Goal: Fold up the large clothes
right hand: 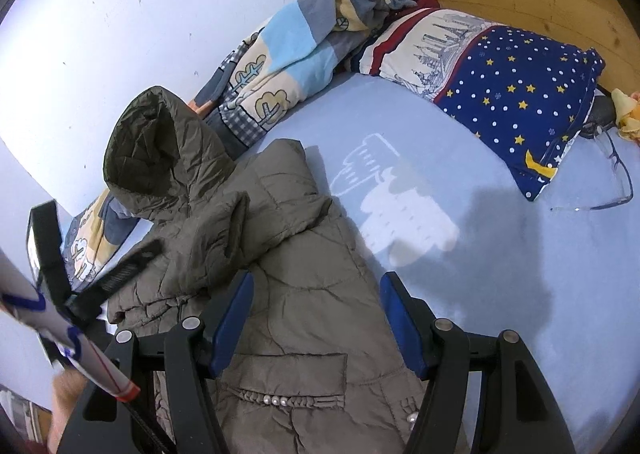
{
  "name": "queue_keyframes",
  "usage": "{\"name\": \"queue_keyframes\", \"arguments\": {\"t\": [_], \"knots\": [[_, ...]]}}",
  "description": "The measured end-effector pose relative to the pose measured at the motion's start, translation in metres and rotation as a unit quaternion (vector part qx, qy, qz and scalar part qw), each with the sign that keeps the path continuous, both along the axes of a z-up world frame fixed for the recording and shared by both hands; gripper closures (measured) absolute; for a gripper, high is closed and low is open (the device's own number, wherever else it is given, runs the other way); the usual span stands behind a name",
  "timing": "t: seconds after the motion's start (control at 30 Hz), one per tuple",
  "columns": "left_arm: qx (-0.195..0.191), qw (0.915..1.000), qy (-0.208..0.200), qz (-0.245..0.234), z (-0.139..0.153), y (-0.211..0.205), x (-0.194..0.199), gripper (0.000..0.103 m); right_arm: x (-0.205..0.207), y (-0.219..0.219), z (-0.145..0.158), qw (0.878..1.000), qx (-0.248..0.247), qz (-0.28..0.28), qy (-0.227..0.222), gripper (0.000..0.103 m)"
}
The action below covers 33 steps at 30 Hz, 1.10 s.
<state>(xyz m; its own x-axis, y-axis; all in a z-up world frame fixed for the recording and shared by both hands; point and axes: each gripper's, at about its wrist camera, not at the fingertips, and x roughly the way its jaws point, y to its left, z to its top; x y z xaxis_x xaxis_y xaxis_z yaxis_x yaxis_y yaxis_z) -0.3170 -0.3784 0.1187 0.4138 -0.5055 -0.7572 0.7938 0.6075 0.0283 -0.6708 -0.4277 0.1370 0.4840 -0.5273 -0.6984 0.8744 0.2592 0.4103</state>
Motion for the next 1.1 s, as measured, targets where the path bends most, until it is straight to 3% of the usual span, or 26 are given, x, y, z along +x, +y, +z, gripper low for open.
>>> {"name": "queue_keyframes", "arguments": {"t": [0.07, 0.2, 0.27, 0.33, 0.43, 0.5, 0.57, 0.63, 0.73, 0.83, 0.97, 1.03, 1.1], "knots": [[0.014, 0.9983, 0.02, 0.053, -0.011, 0.021, 0.046, 0.033, 0.002, 0.0, 0.0, 1.0, 0.0, 0.002, 0.001, 0.032], [0.023, 0.9907, 0.038, 0.129, -0.036, 0.059, 0.1, 0.033, 0.007, 0.0, -0.002, 1.0, 0.0, 0.008, 0.007, 0.032], [0.02, 0.99, 0.06, 0.126, -0.05, 0.065, 0.11, 0.033, 0.011, 0.001, -0.004, 1.0, 0.001, 0.012, 0.01, 0.032], [0.04, 0.9904, 0.067, 0.114, -0.066, 0.059, 0.112, 0.033, 0.015, 0.002, -0.004, 1.0, 0.0, 0.018, 0.016, 0.033], [0.057, 0.9901, 0.064, 0.111, -0.08, 0.051, 0.111, 0.032, 0.021, 0.004, -0.007, 0.999, -0.002, 0.025, 0.027, 0.033], [0.057, 0.9894, 0.061, 0.119, -0.073, 0.051, 0.111, 0.033, 0.023, 0.003, -0.009, 0.999, 0.001, 0.025, 0.029, 0.032], [0.04, 0.9913, 0.002, 0.125, -0.048, 0.054, 0.1, 0.034, 0.022, 0.002, -0.011, 0.999, 0.006, 0.022, 0.025, 0.033], [0.004, 0.9956, -0.028, 0.09, -0.019, 0.046, 0.078, 0.034, 0.021, 0.001, -0.01, 1.0, 0.008, 0.02, 0.022, 0.033], [-0.003, 0.9997, -0.003, 0.024, -0.007, 0.019, 0.05, 0.034, 0.02, 0.003, -0.008, 1.0, 0.004, 0.019, 0.02, 0.032], [0.007, 0.9996, 0.022, -0.012, -0.015, -0.006, 0.025, 0.033, 0.02, 0.003, -0.009, 1.0, 0.007, 0.021, 0.019, 0.032], [0.044, 0.9967, 0.068, -0.006, -0.057, -0.029, 0.01, 0.033, 0.016, 0.001, -0.009, 1.0, 0.015, 0.017, 0.012, 0.032], [0.079, 0.9947, 0.065, -0.002, -0.08, -0.036, 0.005, 0.033, 0.013, 0.001, -0.008, 1.0, 0.012, 0.015, 0.01, 0.032], [0.09, 0.9951, 0.04, -0.011, -0.081, -0.039, -0.001, 0.033, 0.013, 0.0, -0.007, 1.0, 0.012, 0.016, 0.012, 0.032]]}}
